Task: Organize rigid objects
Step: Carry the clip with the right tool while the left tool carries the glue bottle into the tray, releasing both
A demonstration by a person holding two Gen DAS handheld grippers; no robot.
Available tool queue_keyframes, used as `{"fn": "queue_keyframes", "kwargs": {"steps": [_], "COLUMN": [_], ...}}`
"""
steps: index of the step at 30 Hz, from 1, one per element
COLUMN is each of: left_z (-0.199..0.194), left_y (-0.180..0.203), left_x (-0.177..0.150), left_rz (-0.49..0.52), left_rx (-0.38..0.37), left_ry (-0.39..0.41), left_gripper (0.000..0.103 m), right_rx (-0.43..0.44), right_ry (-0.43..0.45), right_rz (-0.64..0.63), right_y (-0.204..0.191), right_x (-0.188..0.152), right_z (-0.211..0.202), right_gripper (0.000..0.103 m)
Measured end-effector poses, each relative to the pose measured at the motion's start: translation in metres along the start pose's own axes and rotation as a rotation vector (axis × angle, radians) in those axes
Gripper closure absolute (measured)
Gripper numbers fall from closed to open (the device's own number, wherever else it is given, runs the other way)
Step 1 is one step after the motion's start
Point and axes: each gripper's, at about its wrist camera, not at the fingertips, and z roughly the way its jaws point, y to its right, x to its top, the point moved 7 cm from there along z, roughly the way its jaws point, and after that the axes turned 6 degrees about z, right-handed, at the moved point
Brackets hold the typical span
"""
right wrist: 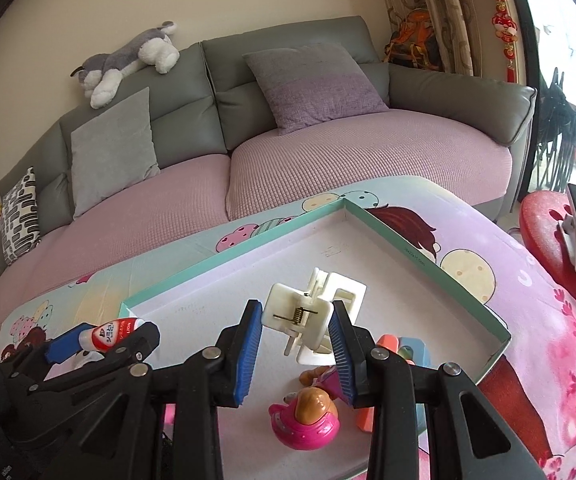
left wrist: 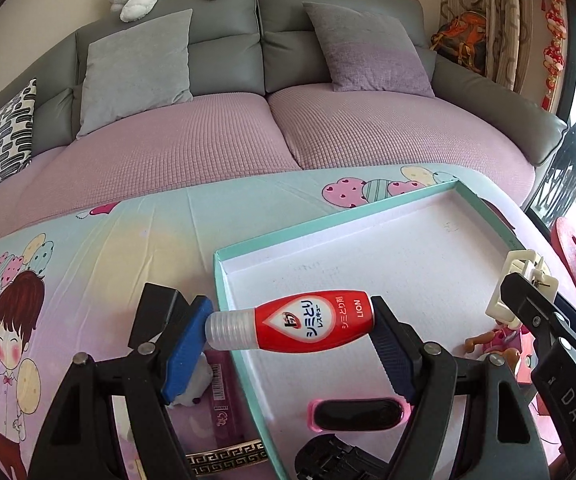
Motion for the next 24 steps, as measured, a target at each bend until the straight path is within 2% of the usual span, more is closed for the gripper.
{"fn": "queue_keyframes", "kwargs": {"steps": [17, 19, 20, 22, 24], "left_z": [-0.003, -0.003, -0.004, -0.005, -0.007], "left_y": [-0.002, -0.003, -0.003, -0.003, -0.005], "left_x": [-0.005, -0.004, -0.003, -0.002, -0.001], "left_rz": [-0.017, -0.018, -0.019, -0.024, -0.029], "left_rx": [-0.004, 0.002, 0.002, 0.000, 0.004], "left_ry": [-0.045, -0.042, -0.038, -0.035, -0.030], "left_gripper": [0.024, 0.024, 0.023, 0.023, 0.014], "right_rx": [-0.016, -0.022, -0.022, -0.019, -0.021], "right_ry": [-0.042, -0.038, -0.035, -0.030, -0.026], "right_rz": [-0.016, -0.016, -0.015, -0.010, -0.009], "right_y": [0.000, 0.000, 0.000, 0.000, 0.001], "right_x": [-0.006, -0.006, -0.005, -0.004, -0.004], "right_z": [0.006, 0.005, 0.004, 0.003, 0.002], "right_gripper": [0.064, 0.052, 0.049, 0.046, 0.046]}}
